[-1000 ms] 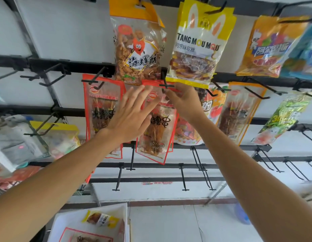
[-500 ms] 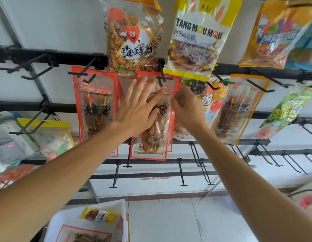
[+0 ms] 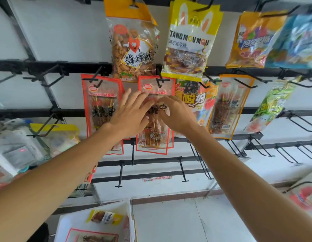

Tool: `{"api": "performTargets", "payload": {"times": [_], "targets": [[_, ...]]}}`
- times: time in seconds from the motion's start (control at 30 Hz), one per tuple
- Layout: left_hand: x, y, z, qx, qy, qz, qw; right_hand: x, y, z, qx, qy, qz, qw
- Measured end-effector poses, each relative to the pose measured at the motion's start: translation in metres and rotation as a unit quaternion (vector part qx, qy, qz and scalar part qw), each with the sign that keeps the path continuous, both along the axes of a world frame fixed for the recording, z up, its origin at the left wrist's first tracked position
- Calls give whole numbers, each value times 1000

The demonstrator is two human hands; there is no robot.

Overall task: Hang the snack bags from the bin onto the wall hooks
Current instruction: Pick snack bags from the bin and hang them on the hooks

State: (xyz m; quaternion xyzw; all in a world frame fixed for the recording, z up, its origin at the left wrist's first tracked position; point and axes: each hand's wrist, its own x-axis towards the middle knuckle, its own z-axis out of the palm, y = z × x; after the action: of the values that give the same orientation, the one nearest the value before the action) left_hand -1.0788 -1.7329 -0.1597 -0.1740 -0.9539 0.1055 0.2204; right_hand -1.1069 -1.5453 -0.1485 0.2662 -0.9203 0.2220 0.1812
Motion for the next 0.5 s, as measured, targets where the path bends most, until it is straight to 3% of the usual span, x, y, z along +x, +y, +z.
{"api": "performTargets", "payload": {"times": [0.33,0.5], "targets": [[60,-30,17,38,-104,-17,994,51,-4,15,68,-73,26,995],[102,-38,30,64,-170,59,982,73,-12,20,125,-115,60,984]]}}
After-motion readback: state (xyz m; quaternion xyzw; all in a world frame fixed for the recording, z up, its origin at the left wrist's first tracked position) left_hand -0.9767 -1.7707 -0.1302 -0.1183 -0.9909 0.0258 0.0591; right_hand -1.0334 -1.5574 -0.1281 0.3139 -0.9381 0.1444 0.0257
